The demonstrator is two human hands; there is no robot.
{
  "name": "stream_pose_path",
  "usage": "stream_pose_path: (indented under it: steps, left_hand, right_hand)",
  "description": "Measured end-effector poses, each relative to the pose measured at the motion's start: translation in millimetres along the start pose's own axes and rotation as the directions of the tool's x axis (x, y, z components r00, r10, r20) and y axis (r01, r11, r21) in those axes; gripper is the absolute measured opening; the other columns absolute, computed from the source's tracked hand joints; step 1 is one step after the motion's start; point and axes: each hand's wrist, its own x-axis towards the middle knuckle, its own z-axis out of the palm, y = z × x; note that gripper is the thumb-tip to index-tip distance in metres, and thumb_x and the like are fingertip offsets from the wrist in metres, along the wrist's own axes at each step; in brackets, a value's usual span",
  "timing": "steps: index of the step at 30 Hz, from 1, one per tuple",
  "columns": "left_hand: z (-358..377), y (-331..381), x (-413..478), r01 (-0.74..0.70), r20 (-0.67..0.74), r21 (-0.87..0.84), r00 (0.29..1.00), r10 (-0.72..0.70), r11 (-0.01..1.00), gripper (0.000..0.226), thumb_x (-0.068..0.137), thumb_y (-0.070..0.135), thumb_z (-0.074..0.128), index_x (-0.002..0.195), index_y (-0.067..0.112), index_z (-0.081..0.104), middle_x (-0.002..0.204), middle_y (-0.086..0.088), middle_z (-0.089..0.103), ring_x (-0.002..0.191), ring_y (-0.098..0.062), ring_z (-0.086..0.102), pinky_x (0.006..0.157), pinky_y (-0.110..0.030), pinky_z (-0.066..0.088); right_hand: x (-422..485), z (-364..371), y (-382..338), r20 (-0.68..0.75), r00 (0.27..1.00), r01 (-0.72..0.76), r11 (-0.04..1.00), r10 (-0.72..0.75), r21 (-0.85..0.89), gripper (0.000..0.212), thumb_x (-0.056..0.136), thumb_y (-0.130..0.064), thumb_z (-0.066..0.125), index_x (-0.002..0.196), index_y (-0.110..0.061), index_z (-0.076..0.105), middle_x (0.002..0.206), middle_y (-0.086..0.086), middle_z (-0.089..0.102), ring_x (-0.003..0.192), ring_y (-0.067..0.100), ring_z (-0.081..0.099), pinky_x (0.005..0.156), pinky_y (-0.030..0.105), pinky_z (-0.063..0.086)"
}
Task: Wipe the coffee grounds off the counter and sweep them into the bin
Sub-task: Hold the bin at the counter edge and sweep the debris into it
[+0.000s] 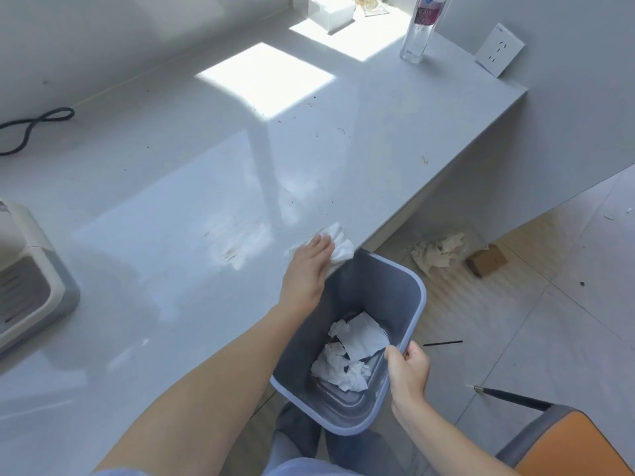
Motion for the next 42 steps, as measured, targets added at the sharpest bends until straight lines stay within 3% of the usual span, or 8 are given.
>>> stream_pose_path:
  steps: [7, 12, 16, 19, 25, 29, 33, 42]
  left_hand:
    - [9, 15, -35, 0.054, 0.057, -0.026, 0.997, -0.052, 0.998, 0.036, 0.099, 0.012, 0.039, 0.132, 0.014, 0.054, 0.144, 0.001, 0.048, 0.14, -0.017, 0.033, 0.115, -0.03, 0.024]
    - [11, 28, -57, 0.136, 0.049, -0.087, 0.99, -0.132, 0.987, 0.035, 0.1, 0.013, 0.039, 0.13, 0.016, 0.056, 0.142, 0.003, 0.049, 0.139, -0.013, 0.033, 0.115, -0.023, 0.019]
    - [13, 32, -80, 0.165, 0.136, -0.103, 0.979, -0.15, 0.981, 0.033, 0.099, 0.017, 0.039, 0.124, 0.017, 0.06, 0.134, 0.003, 0.058, 0.129, -0.008, 0.044, 0.108, -0.025, 0.033]
    - [18, 25, -103, 0.315, 0.219, -0.103, 0.932, -0.288, 0.943, 0.034, 0.099, 0.02, 0.037, 0.127, 0.025, 0.056, 0.134, 0.005, 0.058, 0.127, -0.009, 0.048, 0.105, -0.027, 0.038]
    - [14, 24, -114, 0.41, 0.205, -0.045, 0.896, -0.393, 0.911, 0.037, 0.094, 0.017, 0.04, 0.119, 0.037, 0.058, 0.112, 0.012, 0.069, 0.101, -0.011, 0.063, 0.08, -0.029, 0.05]
    - [21, 25, -115, 0.461, 0.35, -0.089, 0.844, -0.406, 0.883, 0.047, 0.086, 0.015, 0.045, 0.13, 0.032, 0.048, 0.126, 0.009, 0.062, 0.114, -0.016, 0.058, 0.092, -0.034, 0.049]
    - [34, 26, -119, 0.431, 0.608, 0.005, 0.715, -0.345, 0.902, 0.065, 0.086, 0.032, 0.053, 0.146, 0.025, 0.03, 0.157, 0.002, 0.023, 0.145, -0.014, 0.02, 0.116, -0.032, 0.019]
    - [46, 42, -94, 0.228, 0.442, 0.011, 0.872, -0.209, 0.974, 0.055, 0.098, 0.04, 0.034, 0.149, 0.028, 0.017, 0.159, 0.006, 0.017, 0.147, -0.013, 0.01, 0.12, -0.035, 0.008]
  right_hand:
    - [-3, -1, -4, -0.002, 1.0, 0.007, 1.0, -0.007, 0.001, 0.009, 0.076, 0.004, 0.051, 0.077, 0.011, 0.044, 0.065, 0.011, 0.046, 0.06, 0.022, 0.042, 0.052, 0.031, 0.038]
    - [-6, -1, -6, -0.007, 0.999, 0.036, 0.999, -0.036, 0.004, 0.02, 0.076, 0.004, 0.051, 0.065, -0.008, 0.039, 0.061, 0.008, 0.039, 0.056, 0.02, 0.038, 0.047, 0.027, 0.034]
    - [-7, -1, -5, -0.001, 1.0, 0.026, 1.0, -0.026, -0.009, 0.019, 0.076, 0.003, 0.052, 0.066, -0.009, 0.04, 0.062, 0.008, 0.038, 0.057, 0.02, 0.037, 0.049, 0.029, 0.034]
    - [-9, -1, -7, 0.008, 1.0, 0.03, 0.999, -0.03, 0.011, 0.02, 0.074, 0.004, 0.051, 0.066, -0.01, 0.038, 0.062, 0.007, 0.035, 0.058, 0.019, 0.033, 0.05, 0.029, 0.031]
    - [-13, -3, -7, 0.009, 0.999, 0.046, 0.999, -0.046, 0.005, 0.023, 0.074, 0.003, 0.052, 0.065, -0.01, 0.034, 0.06, 0.005, 0.031, 0.057, 0.018, 0.03, 0.049, 0.027, 0.027]
    - [-17, -5, -2, 0.015, 1.0, 0.014, 1.0, -0.014, 0.016, 0.022, 0.072, 0.004, 0.052, 0.066, -0.01, 0.037, 0.062, 0.006, 0.034, 0.058, 0.018, 0.033, 0.05, 0.028, 0.029]
    - [-18, -11, 3, 0.023, 0.999, -0.024, 0.999, 0.024, 0.024, 0.019, 0.074, 0.004, 0.052, 0.068, -0.009, 0.039, 0.066, 0.009, 0.037, 0.063, 0.021, 0.036, 0.054, 0.03, 0.031]
    - [-18, -18, 17, 0.024, 0.992, -0.13, 0.979, 0.128, 0.159, 0.013, 0.074, 0.005, 0.05, 0.074, -0.007, 0.046, 0.073, 0.012, 0.044, 0.067, 0.024, 0.041, 0.061, 0.035, 0.035]
